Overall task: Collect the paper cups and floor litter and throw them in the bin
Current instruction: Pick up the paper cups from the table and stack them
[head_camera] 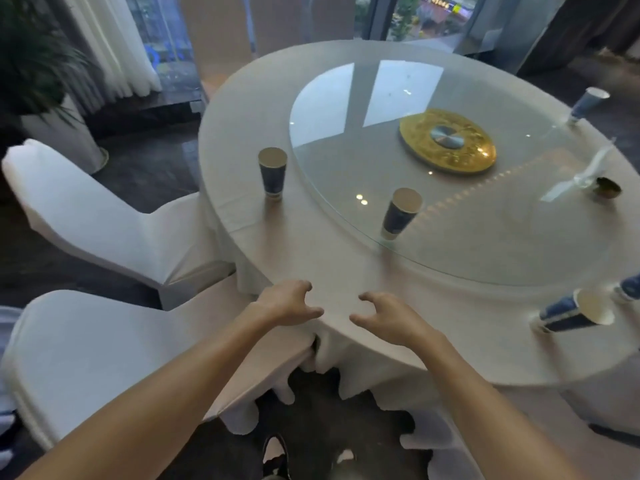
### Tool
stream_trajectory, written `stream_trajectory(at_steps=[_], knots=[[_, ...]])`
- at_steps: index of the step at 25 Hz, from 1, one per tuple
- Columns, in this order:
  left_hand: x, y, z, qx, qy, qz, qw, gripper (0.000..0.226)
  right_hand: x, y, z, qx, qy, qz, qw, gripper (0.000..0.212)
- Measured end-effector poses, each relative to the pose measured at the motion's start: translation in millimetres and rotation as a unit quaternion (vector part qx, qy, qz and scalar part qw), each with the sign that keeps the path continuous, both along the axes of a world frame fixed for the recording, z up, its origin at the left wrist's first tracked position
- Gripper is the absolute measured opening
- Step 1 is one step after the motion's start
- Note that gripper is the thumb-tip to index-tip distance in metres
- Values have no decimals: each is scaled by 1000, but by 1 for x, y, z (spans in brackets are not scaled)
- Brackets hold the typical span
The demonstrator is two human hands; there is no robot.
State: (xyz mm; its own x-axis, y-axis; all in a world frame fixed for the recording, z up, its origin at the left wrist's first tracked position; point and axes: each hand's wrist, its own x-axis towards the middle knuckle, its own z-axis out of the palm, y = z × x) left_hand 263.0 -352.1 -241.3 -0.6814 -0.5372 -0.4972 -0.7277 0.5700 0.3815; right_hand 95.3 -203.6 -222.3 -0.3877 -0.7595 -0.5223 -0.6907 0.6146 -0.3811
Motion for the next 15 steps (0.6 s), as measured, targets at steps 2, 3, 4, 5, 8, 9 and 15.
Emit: stream_trajectory(at_steps=[2, 3, 4, 5, 8, 9, 15], knots=[[16, -25, -12, 12, 0, 46, 999, 75, 5, -36, -7, 4, -3, 26, 1000, 68], [23, -36, -18, 18, 2, 71, 997, 77, 6, -53, -10, 7, -5, 42, 999, 69], [30, -46, -22, 21, 8, 95, 995, 81, 7, -69, -12, 11, -9, 55, 998, 71], [35, -54, -25, 24, 16, 119, 993, 84, 6, -85, -13, 12, -13, 66, 998, 73], [44, -89, -29, 34, 49, 193, 979, 87, 0, -145, -18, 0, -24, 99, 995, 76], [44, -100, -28, 37, 59, 215, 974, 87, -4, -164, -19, -9, -28, 106, 994, 77], [11, -168, -33, 38, 128, 315, 939, 95, -38, -273, -22, -107, -16, 140, 984, 80]])
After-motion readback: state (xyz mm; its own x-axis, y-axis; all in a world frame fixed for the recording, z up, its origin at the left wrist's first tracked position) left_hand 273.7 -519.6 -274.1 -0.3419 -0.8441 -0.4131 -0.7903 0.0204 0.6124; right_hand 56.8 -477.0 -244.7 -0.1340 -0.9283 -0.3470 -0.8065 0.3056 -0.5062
